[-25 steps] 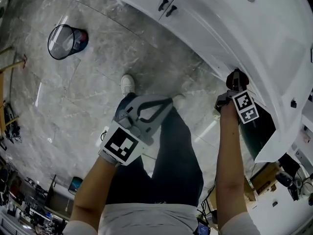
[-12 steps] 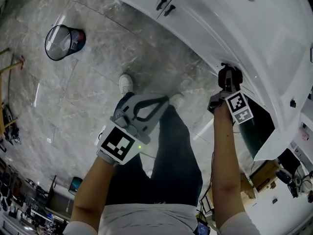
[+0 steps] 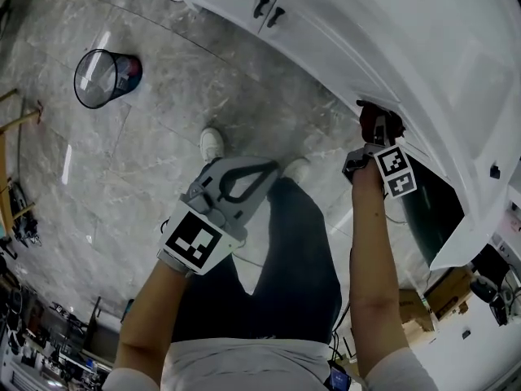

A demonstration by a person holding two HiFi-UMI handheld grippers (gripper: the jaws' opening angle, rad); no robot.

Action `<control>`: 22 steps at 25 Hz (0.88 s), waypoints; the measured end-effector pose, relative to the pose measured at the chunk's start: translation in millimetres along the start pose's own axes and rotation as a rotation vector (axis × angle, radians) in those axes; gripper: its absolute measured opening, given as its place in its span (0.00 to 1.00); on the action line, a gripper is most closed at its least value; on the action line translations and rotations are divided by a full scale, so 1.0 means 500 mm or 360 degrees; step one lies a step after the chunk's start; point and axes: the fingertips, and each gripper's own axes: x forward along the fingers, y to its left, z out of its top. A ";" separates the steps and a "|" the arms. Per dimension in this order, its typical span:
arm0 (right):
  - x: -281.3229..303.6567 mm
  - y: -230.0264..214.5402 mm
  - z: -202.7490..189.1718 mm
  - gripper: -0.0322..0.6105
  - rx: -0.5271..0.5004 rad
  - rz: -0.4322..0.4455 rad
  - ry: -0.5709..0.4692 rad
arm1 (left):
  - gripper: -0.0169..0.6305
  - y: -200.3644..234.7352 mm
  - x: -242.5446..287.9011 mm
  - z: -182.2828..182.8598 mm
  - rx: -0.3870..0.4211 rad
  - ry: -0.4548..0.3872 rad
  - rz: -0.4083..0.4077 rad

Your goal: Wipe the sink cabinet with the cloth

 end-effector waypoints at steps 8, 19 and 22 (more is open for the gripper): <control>0.041 -0.043 -0.008 0.26 -0.0017 0.0008 0.0019 | 0.04 0.001 0.045 -0.006 0.0066 -0.0001 -0.0014; 0.064 -0.100 -0.024 0.26 -0.0063 0.0079 0.0085 | 0.04 -0.018 0.080 -0.016 0.0105 0.0014 -0.0005; 0.059 -0.124 -0.022 0.26 -0.0056 0.0068 0.0087 | 0.04 -0.024 0.083 -0.017 0.0108 0.0016 0.0005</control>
